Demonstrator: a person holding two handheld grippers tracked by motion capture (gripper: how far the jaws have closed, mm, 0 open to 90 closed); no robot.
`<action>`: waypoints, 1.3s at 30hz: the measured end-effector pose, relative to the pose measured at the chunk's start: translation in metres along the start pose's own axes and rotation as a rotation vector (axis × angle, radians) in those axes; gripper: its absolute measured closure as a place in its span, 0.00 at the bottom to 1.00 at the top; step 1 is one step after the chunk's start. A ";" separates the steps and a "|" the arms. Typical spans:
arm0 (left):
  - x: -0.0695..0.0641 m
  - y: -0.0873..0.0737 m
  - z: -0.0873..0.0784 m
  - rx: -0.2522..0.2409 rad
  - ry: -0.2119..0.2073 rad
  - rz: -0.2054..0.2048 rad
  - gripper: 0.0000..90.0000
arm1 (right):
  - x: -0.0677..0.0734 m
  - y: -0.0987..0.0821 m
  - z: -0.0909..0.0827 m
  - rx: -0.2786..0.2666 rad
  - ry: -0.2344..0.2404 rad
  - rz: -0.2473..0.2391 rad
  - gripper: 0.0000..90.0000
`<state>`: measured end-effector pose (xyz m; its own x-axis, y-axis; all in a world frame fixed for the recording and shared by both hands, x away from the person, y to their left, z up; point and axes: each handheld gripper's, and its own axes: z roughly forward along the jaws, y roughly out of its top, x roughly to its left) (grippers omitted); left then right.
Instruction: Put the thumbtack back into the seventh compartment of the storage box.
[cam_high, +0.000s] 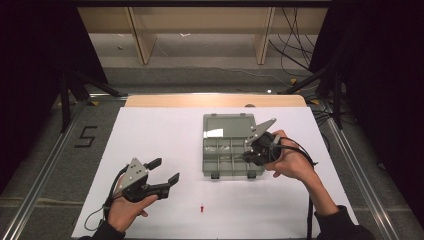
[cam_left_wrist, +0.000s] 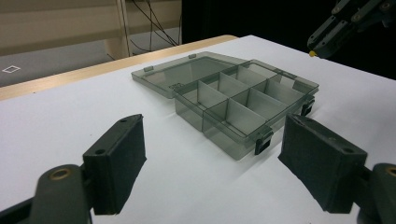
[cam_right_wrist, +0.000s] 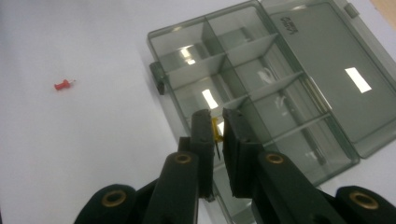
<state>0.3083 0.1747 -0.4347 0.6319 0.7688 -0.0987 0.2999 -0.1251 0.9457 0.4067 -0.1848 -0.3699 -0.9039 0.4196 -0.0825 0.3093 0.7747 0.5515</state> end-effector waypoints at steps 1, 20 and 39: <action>0.000 0.000 0.000 -0.001 0.000 0.001 0.24 | -0.002 -0.002 -0.001 -0.001 -0.007 0.005 0.92; 0.000 0.001 0.000 -0.001 -0.002 0.024 0.24 | -0.027 -0.026 0.012 0.096 -0.070 0.087 0.92; 0.000 0.000 0.001 0.004 0.002 0.019 0.24 | -0.031 -0.035 0.040 0.148 -0.059 0.110 0.92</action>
<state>0.3091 0.1746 -0.4352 0.6358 0.7677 -0.0799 0.2904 -0.1421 0.9463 0.4361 -0.2061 -0.4193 -0.8450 0.5289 -0.0791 0.4490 0.7821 0.4321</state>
